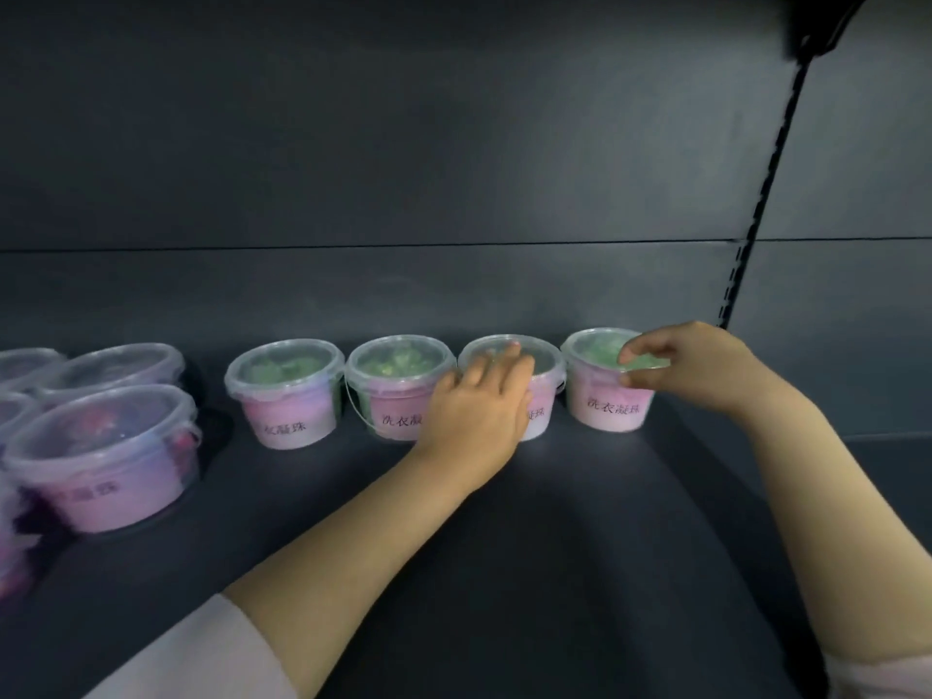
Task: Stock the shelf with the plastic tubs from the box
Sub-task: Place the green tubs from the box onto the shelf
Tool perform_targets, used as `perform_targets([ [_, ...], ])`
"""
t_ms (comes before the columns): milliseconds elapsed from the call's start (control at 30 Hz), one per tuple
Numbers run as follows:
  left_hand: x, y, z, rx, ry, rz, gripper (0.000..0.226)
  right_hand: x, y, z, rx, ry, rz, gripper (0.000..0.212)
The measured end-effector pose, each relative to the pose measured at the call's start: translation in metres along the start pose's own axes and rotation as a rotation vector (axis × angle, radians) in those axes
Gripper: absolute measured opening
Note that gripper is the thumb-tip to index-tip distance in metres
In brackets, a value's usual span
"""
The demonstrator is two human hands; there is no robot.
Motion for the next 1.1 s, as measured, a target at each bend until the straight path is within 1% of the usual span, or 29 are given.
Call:
perform_targets([
  [67,-0.002,0.003,-0.004,-0.002,-0.056,-0.025,0.032,0.002,-0.004,0.000,-0.052,-0.023,0.006,0.017],
  [133,-0.006,0.002,-0.003,-0.006,-0.101,0.032,0.030,0.002,-0.007,-0.002,-0.081,-0.031,0.028,0.015],
  [200,-0.008,0.000,0.000,-0.031,-0.114,0.067,0.032,0.002,-0.009,-0.001,-0.099,-0.029,0.032,0.014],
  [300,-0.008,0.001,0.000,-0.073,-0.113,0.035,0.035,0.003,-0.010,-0.002,-0.116,-0.014,0.031,0.014],
  [467,-0.006,0.000,-0.002,-0.042,-0.117,0.021,0.028,0.009,-0.015,-0.003,-0.081,0.021,0.102,0.016],
  [533,-0.006,-0.001,-0.003,-0.026,-0.128,0.019,0.032,0.010,-0.015,-0.004,-0.092,0.011,0.101,0.022],
  [600,-0.006,-0.003,-0.005,0.004,-0.139,0.036,0.039,0.009,-0.009,-0.006,-0.166,-0.027,0.070,0.030],
  [667,-0.007,-0.002,-0.005,0.024,-0.159,0.057,0.045,0.008,-0.007,-0.007,-0.218,-0.058,0.054,0.030],
  [733,-0.008,-0.001,-0.004,0.006,-0.169,0.052,0.049,0.010,-0.008,-0.007,-0.195,-0.044,0.062,0.027],
  [867,-0.006,0.000,-0.005,-0.014,-0.184,0.047,0.050,0.009,-0.008,-0.009,-0.138,-0.040,0.100,0.027],
  [967,-0.006,0.000,-0.003,-0.024,-0.147,0.032,0.053,0.011,-0.004,-0.016,-0.076,-0.067,0.091,0.030],
  [1100,-0.021,0.003,-0.001,-0.047,0.027,-0.050,0.057,0.006,0.018,-0.050,-0.047,-0.170,0.045,0.038],
])
Point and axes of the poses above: each hand's wrist, its own z-axis towards the middle knuckle, its own x-axis out of the palm, y = z × x, the point moved 4 cm from there along z, towards the middle knuckle, and after that the axes turned 3 degrees about -y, right-handed, at the moved point
